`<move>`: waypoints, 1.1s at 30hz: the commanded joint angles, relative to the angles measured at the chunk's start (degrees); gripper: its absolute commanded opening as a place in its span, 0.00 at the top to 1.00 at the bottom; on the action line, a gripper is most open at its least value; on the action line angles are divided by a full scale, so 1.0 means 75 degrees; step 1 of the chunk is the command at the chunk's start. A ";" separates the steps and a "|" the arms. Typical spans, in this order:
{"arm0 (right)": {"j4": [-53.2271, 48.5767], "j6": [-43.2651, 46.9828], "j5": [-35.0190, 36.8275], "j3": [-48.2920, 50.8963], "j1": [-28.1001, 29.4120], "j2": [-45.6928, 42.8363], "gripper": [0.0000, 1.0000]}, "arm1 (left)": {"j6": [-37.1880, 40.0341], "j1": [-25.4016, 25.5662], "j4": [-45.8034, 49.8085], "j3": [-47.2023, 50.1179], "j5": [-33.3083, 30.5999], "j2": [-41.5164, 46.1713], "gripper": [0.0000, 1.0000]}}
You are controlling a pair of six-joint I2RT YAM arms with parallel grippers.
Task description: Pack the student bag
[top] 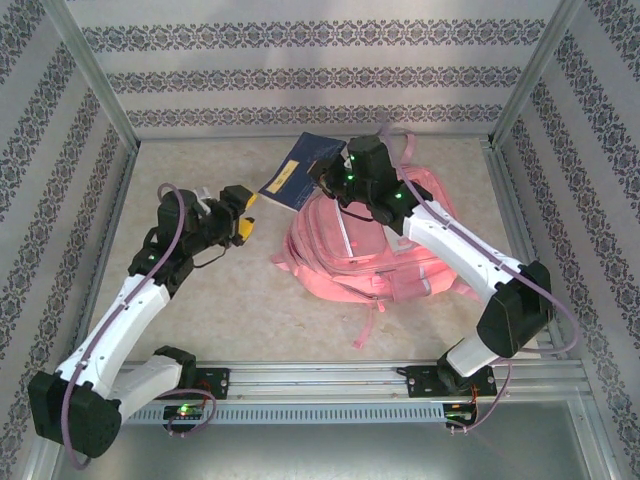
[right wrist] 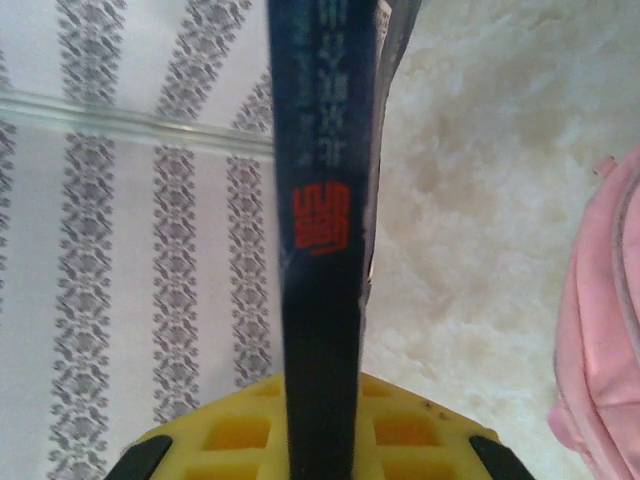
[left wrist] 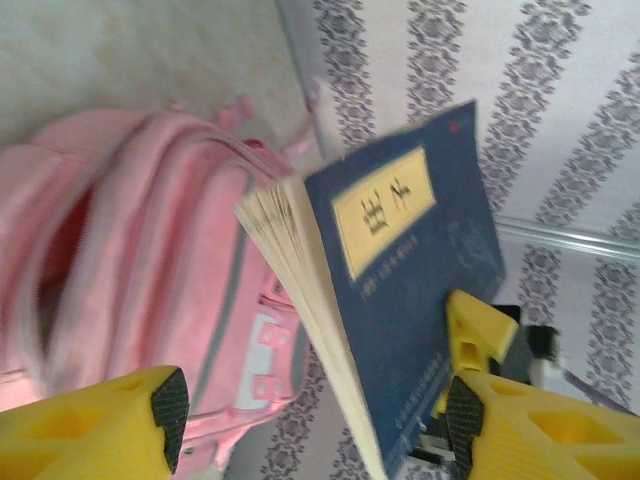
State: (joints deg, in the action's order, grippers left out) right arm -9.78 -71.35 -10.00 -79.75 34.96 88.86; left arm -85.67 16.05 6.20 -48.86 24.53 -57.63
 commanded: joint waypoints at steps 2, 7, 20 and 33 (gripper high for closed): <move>0.1776 -0.1231 0.0419 0.0404 -0.0094 -0.0395 1.00 | -0.0496 0.0503 -0.0926 -0.0369 -0.0816 -0.0259 0.27; 0.2487 -0.1710 0.0487 0.0754 -0.0102 -0.0522 1.00 | -0.0313 0.0817 -0.1248 -0.0883 -0.1114 -0.0819 0.26; 0.3551 -0.2426 0.0483 0.1383 -0.0092 -0.0801 1.00 | -0.0121 0.0907 -0.2164 -0.1556 -0.1466 -0.2132 0.38; 0.3815 -0.2568 0.0792 0.1861 0.0080 -0.1043 1.00 | -0.0213 0.0965 -0.2844 -0.2027 -0.1402 -0.2783 0.61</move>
State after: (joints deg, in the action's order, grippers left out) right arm 14.00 -90.13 -5.96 -66.22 34.76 83.31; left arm -87.07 22.31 -10.15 -62.19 14.46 -77.91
